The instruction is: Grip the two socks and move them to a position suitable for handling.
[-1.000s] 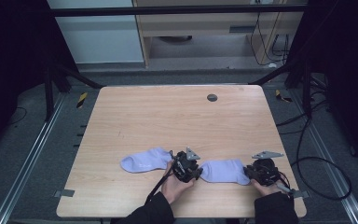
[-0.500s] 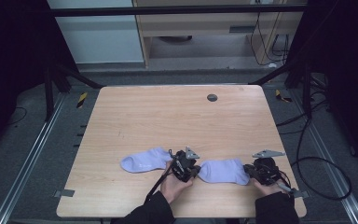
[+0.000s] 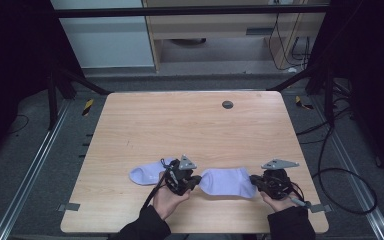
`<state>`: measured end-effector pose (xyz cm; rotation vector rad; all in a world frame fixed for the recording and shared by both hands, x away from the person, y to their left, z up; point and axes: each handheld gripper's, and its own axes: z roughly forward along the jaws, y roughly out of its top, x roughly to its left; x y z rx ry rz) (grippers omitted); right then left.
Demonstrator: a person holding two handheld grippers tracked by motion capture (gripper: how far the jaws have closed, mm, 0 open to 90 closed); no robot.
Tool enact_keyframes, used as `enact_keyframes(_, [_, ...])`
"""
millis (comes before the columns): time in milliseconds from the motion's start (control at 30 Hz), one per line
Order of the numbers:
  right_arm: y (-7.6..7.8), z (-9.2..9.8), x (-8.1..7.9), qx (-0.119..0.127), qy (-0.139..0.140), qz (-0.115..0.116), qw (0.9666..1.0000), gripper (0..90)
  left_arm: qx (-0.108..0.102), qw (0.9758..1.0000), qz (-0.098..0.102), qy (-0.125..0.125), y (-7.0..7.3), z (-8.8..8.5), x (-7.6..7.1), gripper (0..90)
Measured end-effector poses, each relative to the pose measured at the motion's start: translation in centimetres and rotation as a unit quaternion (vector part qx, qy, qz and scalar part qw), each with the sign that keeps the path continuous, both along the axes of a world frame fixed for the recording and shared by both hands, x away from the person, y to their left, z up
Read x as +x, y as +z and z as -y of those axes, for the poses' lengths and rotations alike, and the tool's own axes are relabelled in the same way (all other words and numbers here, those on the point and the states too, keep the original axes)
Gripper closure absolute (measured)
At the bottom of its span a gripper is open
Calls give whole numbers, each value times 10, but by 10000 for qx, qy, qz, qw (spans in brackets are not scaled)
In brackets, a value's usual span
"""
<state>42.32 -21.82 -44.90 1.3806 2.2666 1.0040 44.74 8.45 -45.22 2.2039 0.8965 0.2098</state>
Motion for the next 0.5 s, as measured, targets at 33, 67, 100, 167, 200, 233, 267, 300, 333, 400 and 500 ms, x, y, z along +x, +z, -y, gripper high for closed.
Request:
enact_keyframes(33, [1,-3,-1,3,22,-11,10000,860,7,10000,0,20,0,-4,-1,892])
enact_keyframes(67, [2,-7,-1,31,47,-25,10000,860,8,10000,-9,33,0,-8,-3,892])
enact_keyframes(100, [3,-10,-1,20,71,-16,10000,860,20,10000,-18,47,1,-12,-4,892])
enact_keyframes(167, [5,-17,-2,18,140,-5,9999,860,27,10000,-33,75,2,-20,-7,892])
enact_keyframes(200, [6,-21,-2,34,183,-7,9998,860,49,9999,-4,108,3,-25,-8,892])
enact_keyframes(233, [7,-25,-3,39,198,-27,9998,860,65,9999,5,118,4,-30,-10,892])
enact_keyframes(267, [7,-29,-4,35,232,-37,9997,860,68,9999,28,143,5,-35,-11,891])
enact_keyframes(300, [7,-33,-4,39,287,-33,9996,859,79,9998,33,171,5,-40,-12,892])
enact_keyframes(333, [7,-37,-4,20,339,-36,9994,860,57,9997,13,220,5,-43,-13,891])
enact_keyframes(400, [7,-45,-5,-4,425,-63,9991,859,73,9996,18,262,5,-50,-15,891])
enact_keyframes(500, [6,-57,-7,-44,532,-114,9985,860,106,9995,-4,293,4,-58,-19,891])
